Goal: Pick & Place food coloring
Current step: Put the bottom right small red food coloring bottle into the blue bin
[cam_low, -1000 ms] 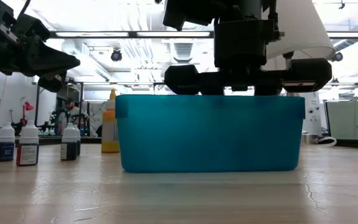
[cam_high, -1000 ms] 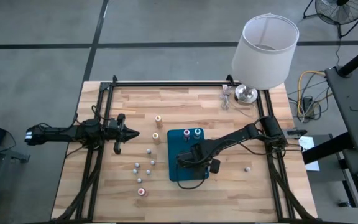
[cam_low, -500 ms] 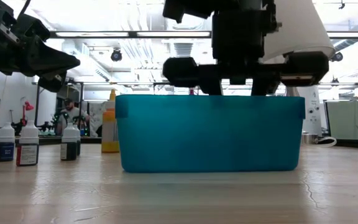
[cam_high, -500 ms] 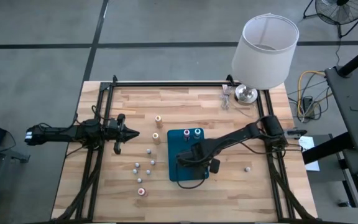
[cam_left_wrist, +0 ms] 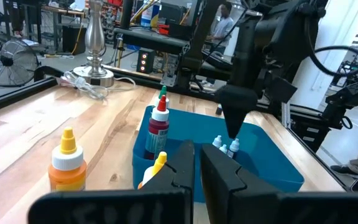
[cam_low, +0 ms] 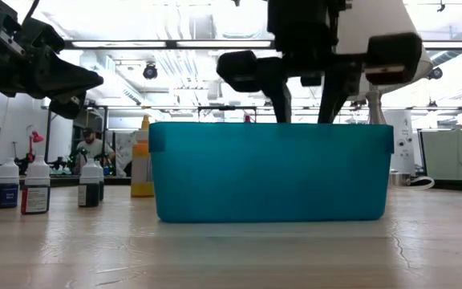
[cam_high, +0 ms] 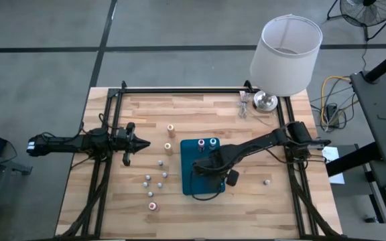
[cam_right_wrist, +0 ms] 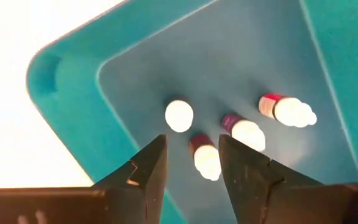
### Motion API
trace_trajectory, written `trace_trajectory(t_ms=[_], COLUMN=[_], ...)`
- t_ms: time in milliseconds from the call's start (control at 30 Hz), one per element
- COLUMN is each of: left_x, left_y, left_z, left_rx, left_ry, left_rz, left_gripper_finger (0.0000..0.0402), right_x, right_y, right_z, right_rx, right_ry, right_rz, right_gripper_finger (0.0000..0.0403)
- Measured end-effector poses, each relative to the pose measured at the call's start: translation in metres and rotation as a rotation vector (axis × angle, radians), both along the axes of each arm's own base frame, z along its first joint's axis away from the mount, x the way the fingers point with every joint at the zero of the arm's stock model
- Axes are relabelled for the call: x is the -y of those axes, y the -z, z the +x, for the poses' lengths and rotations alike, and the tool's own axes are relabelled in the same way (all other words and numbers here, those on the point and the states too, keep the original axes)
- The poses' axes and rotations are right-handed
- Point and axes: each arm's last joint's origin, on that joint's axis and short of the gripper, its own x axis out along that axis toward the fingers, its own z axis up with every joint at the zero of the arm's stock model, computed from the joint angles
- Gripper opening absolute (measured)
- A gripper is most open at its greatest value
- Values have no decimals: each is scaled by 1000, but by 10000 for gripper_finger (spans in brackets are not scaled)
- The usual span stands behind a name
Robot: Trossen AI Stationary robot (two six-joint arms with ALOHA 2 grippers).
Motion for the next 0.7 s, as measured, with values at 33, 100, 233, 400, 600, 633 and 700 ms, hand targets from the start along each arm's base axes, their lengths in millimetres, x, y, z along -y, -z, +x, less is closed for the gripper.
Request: trace_trajectory(t_ms=[33,100,233,400,600,633,700], left_x=[0,0,0,0,0,0,0], left_y=[0,0,0,0,0,0,0], left_z=[0,0,0,0,0,0,0], left_rx=[0,0,0,0,0,0,0], left_ry=[0,0,0,0,0,0,0], left_rz=[0,0,0,0,0,0,0], left_gripper_finger=[0,0,0,0,0,0,0], right_x=[0,1,3,8,15,16,19], right_y=[-3,-11,-30,-52,-66,-68,-69], right_z=[-1,-4,-14,-27,-47,-52,-61], right_rx=[1,8,17,17,-11,-11,-16], right_ry=[20,64,169,320,558,589,642], right_rz=[4,15,41,77,123,132,143], right_gripper_finger=[137,135,130,129,137,138,140])
